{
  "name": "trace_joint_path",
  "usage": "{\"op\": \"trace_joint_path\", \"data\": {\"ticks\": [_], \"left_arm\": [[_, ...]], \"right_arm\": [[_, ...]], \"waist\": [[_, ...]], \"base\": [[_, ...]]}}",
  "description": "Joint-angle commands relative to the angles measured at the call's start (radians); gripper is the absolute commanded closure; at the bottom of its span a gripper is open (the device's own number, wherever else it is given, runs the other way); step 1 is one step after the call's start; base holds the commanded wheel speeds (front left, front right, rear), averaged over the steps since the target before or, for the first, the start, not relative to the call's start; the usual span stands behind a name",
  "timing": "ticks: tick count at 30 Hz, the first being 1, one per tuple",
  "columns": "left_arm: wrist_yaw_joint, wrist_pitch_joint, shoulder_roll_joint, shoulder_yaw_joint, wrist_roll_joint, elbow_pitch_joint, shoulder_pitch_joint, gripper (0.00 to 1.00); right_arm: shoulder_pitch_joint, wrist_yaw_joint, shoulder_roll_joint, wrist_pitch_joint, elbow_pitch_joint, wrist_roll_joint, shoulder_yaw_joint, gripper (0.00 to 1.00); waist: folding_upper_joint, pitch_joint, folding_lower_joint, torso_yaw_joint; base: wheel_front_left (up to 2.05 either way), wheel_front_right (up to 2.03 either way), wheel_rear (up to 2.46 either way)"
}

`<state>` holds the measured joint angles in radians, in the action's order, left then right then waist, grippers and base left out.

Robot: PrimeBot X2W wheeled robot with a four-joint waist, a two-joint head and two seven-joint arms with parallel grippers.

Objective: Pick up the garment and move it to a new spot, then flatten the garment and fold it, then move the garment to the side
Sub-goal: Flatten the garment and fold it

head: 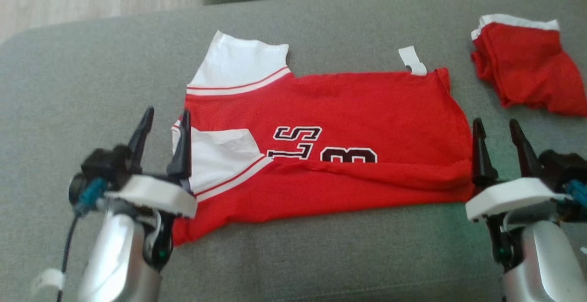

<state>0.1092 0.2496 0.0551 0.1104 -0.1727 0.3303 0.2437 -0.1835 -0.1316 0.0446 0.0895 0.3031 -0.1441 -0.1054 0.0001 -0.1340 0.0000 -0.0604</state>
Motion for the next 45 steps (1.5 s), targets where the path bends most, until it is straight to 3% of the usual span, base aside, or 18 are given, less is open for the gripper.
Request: {"op": "trace_joint_path", "data": {"ticks": [1, 7, 15, 20, 29, 36, 45], "left_arm": [[0.009, 0.012, 0.020, -0.031, -0.017, -0.021, 0.088, 0.00], [0.020, -0.045, 0.107, 0.062, -0.070, 0.094, 0.323, 0.00], [0.021, -0.301, 0.341, 0.374, -0.325, 0.234, 0.691, 0.00], [0.021, -0.424, 0.450, 0.539, -0.466, 0.283, 0.857, 0.00], [0.021, -0.490, 0.533, 0.708, -0.552, 0.403, 0.995, 0.00], [0.021, -0.479, 0.549, 0.807, -0.571, 0.497, 1.054, 0.00], [0.021, -0.555, 0.557, 0.933, -0.700, 0.493, 1.072, 0.00]], "right_arm": [[-0.067, 0.001, 0.007, 0.010, -0.044, 0.003, 0.036, 0.00], [-0.166, 0.001, 0.029, -0.010, -0.079, 0.014, 0.086, 0.00], [-0.337, 0.001, 0.077, -0.051, -0.106, 0.000, 0.164, 0.00], [-0.409, 0.001, 0.094, -0.063, -0.121, -0.022, 0.193, 0.00], [-0.447, 0.001, 0.092, -0.054, -0.135, -0.042, 0.232, 0.00], [-0.449, 0.001, 0.087, -0.051, -0.140, -0.058, 0.248, 0.00], [-0.456, 0.001, 0.108, -0.054, -0.137, -0.058, 0.229, 0.00]], "waist": [[-0.0001, -0.036, 0.0000, -0.014], [-0.0001, -0.135, 0.0000, -0.046], [-0.0001, -0.269, 0.0000, -0.115], [-0.0001, -0.335, 0.0000, -0.147], [-0.0001, -0.394, 0.0000, -0.183], [-0.0001, -0.423, 0.0000, -0.208], [-0.0001, -0.434, 0.0000, -0.217]], "base": [[0.00, 0.00, 0.00], [0.00, 0.00, 0.00], [0.00, 0.00, 0.00], [0.00, 0.00, 0.00], [0.00, 0.00, 0.00], [0.00, 0.00, 0.00], [0.00, 0.00, 0.00]]}}
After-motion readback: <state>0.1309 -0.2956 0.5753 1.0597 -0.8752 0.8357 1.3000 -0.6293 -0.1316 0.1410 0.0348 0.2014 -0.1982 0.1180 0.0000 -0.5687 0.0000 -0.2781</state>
